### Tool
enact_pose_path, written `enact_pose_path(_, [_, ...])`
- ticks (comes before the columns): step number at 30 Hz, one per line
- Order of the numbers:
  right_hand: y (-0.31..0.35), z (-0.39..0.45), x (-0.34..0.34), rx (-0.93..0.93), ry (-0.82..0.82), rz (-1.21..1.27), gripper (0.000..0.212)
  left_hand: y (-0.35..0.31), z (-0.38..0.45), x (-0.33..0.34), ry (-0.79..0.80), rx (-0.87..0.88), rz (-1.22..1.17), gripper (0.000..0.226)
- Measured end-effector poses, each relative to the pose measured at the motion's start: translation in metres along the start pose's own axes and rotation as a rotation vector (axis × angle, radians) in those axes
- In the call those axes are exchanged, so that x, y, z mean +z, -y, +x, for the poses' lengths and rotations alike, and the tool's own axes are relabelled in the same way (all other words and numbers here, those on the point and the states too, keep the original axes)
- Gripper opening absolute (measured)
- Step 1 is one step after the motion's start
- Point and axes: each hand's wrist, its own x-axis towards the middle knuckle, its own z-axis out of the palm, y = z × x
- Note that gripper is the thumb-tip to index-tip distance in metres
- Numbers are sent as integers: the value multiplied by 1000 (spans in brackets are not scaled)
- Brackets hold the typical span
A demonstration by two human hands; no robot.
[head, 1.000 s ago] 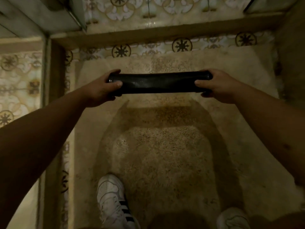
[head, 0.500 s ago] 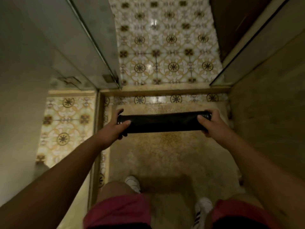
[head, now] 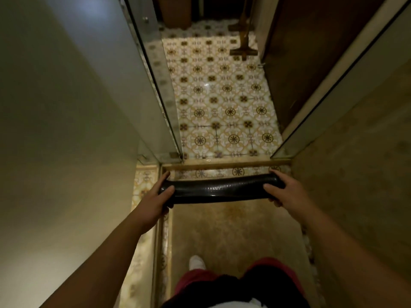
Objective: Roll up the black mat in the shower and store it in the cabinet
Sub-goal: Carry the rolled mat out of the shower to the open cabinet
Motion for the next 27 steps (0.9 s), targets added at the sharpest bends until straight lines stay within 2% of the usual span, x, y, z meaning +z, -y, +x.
enact_pose_path(3, [6,-2,-14,0,40,-3,56,-13,-1,2,30,-29,-31,39])
enact_pose_path(8, [15,30,-40,3,21,32,56,-43,28,23,9,-5,-18,48])
enact_pose_path(18, [85,175,-119,-77,113,-120,62,-122,148,81,-71,74,159,56])
enact_pose_path(27, [160,268,-191,-130,154,-124,67,-214,223,124,-69,97,123,51])
